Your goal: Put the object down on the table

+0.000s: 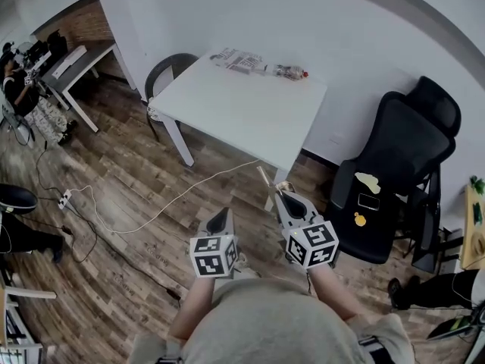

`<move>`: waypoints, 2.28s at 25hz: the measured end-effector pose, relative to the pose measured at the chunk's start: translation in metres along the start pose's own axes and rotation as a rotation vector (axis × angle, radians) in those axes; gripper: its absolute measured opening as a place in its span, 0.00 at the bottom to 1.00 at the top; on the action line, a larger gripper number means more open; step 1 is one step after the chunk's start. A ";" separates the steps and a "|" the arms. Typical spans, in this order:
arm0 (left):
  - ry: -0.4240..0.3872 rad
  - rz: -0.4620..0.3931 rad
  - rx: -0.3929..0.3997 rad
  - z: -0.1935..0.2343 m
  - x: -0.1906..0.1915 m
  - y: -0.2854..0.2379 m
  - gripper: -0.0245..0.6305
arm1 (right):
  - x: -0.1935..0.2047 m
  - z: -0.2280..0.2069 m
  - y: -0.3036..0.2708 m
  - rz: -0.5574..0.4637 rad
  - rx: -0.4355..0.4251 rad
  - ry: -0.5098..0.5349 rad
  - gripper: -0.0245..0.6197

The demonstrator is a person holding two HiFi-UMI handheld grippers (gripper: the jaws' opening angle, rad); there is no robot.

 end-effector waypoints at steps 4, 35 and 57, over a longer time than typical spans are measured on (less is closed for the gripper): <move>-0.009 0.009 0.017 0.015 -0.016 -0.023 0.05 | -0.006 -0.005 -0.028 -0.004 0.014 -0.007 0.05; -0.013 0.071 0.089 0.100 -0.072 -0.123 0.05 | -0.025 -0.042 -0.149 0.013 0.146 -0.038 0.05; -0.006 0.103 0.049 0.106 -0.110 -0.232 0.05 | -0.022 -0.149 -0.246 0.070 0.161 -0.051 0.05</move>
Point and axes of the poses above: the fingertips, and each gripper's own axes: y backward along the fingers, z to its left, x out of its underside, the point moved 7 cm from there along y, backward along the fingers, and after that the axes turned 2 degrees about y, right-handed, at the moved point
